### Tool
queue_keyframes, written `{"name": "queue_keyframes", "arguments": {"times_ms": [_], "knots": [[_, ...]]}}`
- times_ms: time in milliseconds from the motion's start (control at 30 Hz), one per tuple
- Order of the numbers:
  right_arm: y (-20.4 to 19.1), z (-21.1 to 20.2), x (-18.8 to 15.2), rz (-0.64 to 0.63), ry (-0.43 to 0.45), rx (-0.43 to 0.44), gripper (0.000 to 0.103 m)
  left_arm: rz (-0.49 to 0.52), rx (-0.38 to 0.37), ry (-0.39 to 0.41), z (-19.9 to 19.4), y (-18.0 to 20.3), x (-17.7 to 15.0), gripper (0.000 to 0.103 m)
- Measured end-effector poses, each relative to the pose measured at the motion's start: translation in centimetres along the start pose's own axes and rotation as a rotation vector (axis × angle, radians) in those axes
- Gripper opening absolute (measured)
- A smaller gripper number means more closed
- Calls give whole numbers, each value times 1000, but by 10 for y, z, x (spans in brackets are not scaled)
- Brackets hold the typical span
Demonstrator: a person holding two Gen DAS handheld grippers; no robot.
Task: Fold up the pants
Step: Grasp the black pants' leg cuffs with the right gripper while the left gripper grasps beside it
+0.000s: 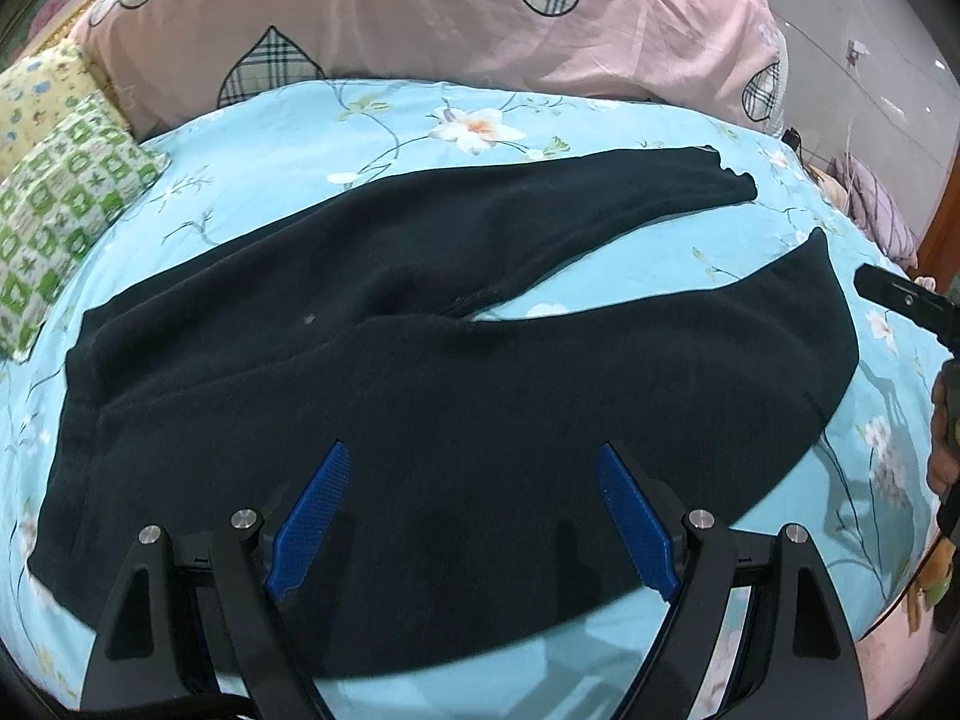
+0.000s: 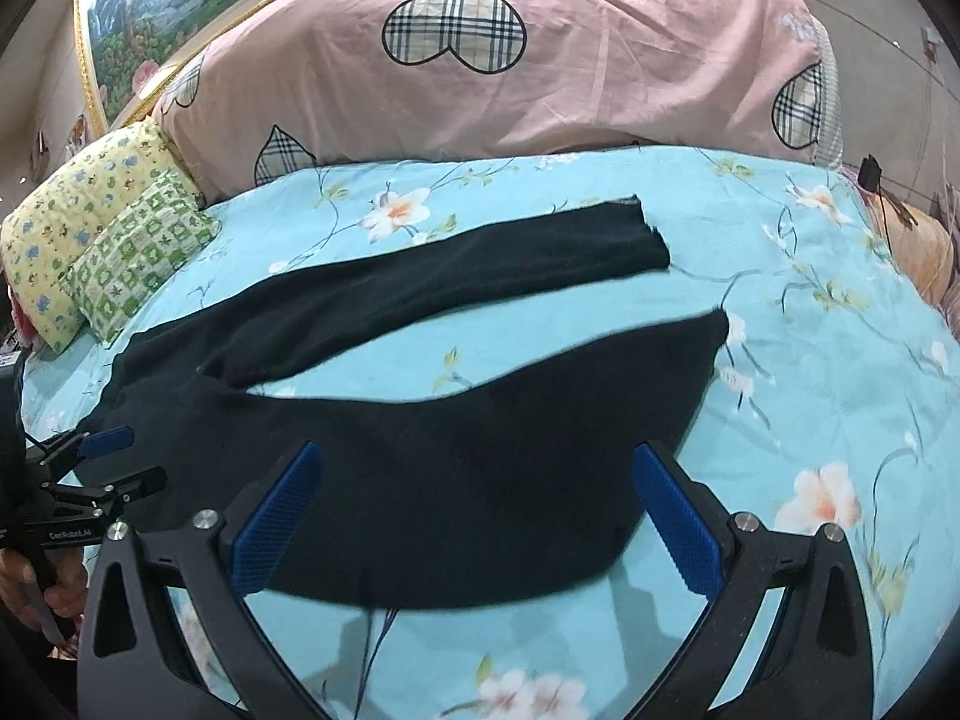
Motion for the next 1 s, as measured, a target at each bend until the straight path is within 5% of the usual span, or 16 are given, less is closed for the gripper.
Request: {"name": "queue_keyframes", "arguments": {"times_ms": [667,1000], "knots": [[79,101,82,95,-98,45,102,55,-93,-45,112,9,115,85],[114,163,111,54,-150,25,102,142,-201,-95,185,22,163,85]]}}
Point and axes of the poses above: each gripper's, at about its wrist camera, not at the fingertips, and z roughly the way its jaws point, y to its right, x to its top, the point moved 8 cm from there along z, roughly the way its jaws point, and after that the axes turned 9 degrees about y, right-handed, at the moved point
